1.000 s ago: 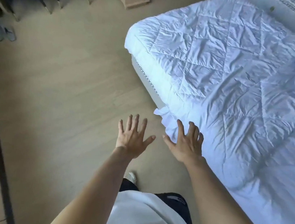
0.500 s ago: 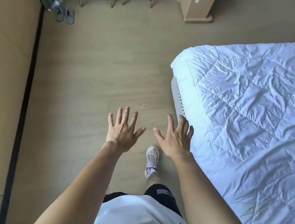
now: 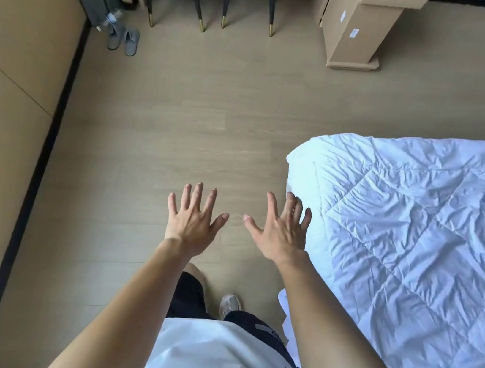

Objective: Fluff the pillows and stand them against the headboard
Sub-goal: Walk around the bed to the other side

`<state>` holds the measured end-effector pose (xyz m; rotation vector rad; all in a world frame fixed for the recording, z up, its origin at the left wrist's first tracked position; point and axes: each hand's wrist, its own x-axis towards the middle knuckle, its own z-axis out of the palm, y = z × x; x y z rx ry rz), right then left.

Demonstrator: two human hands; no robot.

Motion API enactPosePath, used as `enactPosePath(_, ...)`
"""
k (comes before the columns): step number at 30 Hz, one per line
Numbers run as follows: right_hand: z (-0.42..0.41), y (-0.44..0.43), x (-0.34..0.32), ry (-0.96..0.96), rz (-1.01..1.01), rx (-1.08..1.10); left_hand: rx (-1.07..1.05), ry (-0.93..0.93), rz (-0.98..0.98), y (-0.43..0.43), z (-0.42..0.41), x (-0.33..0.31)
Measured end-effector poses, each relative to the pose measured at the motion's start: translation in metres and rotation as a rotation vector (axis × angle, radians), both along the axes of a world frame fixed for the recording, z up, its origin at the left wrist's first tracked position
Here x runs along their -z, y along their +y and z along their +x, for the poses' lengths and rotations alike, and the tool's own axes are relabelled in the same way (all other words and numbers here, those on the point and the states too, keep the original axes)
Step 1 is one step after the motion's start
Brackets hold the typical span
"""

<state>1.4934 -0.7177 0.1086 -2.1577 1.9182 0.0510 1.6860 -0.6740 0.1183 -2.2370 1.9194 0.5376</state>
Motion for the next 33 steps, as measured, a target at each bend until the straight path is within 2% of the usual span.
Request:
enactPosePath(10, 0.041, -0.216, 0.006, 0.041, -0.012, 0.095, 0.084, 0.006, 0.018, -0.227, 0.045, 0.011)
enactPosePath(19, 0.069, -0.397, -0.021, 0.057, 0.050, 0.252, 0.251, 0.000, 0.052, -0.439, 0.071, -0.004)
enactPosePath(27, 0.031, -0.531, -0.012, 0.043, 0.066, 0.393, 0.400, -0.013, 0.045, -0.606, 0.032, 0.001)
enactPosePath(33, -0.034, -0.648, -0.008, 0.025, 0.119, 0.486, 0.505, -0.017, 0.046, -0.736, -0.041, 0.003)
